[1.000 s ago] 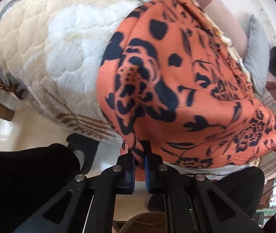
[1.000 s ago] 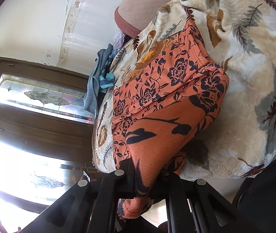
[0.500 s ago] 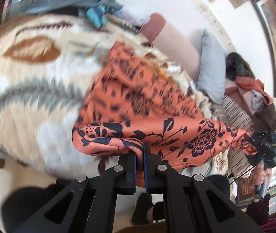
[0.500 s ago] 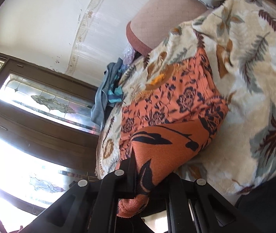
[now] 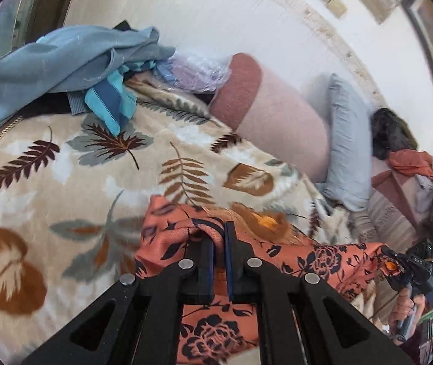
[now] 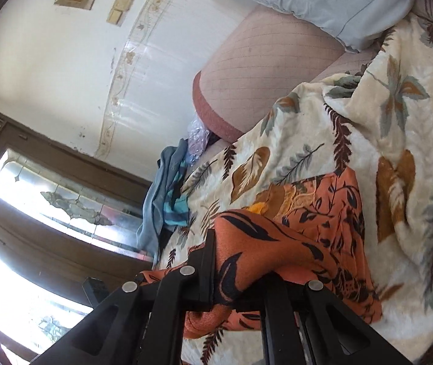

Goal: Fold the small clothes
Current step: 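Lower the held hem onto the folded top with both grippers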

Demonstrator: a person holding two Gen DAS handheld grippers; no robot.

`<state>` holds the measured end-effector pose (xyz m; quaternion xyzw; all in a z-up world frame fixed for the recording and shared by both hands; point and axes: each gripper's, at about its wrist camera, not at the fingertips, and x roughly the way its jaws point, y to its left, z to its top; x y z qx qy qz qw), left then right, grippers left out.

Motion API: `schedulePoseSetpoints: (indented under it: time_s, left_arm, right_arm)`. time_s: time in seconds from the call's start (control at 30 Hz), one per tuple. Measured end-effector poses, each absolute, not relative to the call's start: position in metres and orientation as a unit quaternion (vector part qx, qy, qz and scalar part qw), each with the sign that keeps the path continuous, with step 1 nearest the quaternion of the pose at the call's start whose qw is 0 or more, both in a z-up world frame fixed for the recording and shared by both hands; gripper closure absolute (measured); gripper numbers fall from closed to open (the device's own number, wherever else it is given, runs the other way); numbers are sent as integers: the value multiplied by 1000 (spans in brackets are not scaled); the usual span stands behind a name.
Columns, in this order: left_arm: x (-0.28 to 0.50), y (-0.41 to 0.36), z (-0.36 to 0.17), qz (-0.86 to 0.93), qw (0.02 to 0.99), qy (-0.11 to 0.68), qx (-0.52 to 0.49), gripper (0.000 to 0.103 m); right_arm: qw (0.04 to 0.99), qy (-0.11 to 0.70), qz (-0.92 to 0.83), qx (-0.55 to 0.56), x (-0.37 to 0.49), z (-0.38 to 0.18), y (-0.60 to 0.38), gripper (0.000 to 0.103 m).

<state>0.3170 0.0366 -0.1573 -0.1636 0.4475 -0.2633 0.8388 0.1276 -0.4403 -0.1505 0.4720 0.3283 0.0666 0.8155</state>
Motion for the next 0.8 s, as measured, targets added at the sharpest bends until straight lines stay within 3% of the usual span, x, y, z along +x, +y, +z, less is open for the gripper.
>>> schedulePoseSetpoints:
  time_s: [0.2, 0.3, 0.33, 0.37, 0.43, 0.53, 0.57, 0.6, 0.63, 0.7, 0.8]
  left_arm:
    - [380, 18, -220, -210, 827, 487, -185, 97]
    - [380, 27, -227, -208, 823, 469, -245, 88]
    - [378, 30, -225, -205, 825, 458, -262, 72]
    - [373, 34, -221, -194, 832, 438, -279, 49]
    - [361, 40, -206, -182, 852, 384, -305, 30]
    - [343, 43, -184, -176, 872, 331, -314, 22]
    - [339, 40, -181, -171, 874, 338, -303, 22]
    - [335, 37, -181, -167, 873, 352, -293, 22]
    - [326, 34, -184, -166, 869, 365, -291, 22]
    - [307, 30, -195, -168, 862, 378, -294, 22]
    - [276, 22, -214, -127, 868, 395, -273, 22]
  right_arm:
    - [745, 353, 24, 565, 190, -237, -490, 91]
    - [722, 331, 5, 607, 192, -271, -512, 87]
    - [720, 325, 1, 613, 189, -276, -516, 86]
    - [724, 321, -6, 611, 186, -278, -519, 85]
    - [742, 314, -21, 593, 177, -274, -522, 85]
    - [766, 272, -48, 581, 156, -259, -534, 85]
    - [775, 253, -65, 576, 147, -252, -536, 72]
    - [783, 245, -76, 567, 140, -243, -534, 43]
    - [793, 244, -77, 553, 137, -234, -529, 34]
    - [830, 255, -50, 494, 138, -212, -501, 33]
    - [864, 358, 18, 353, 164, -200, -415, 33]
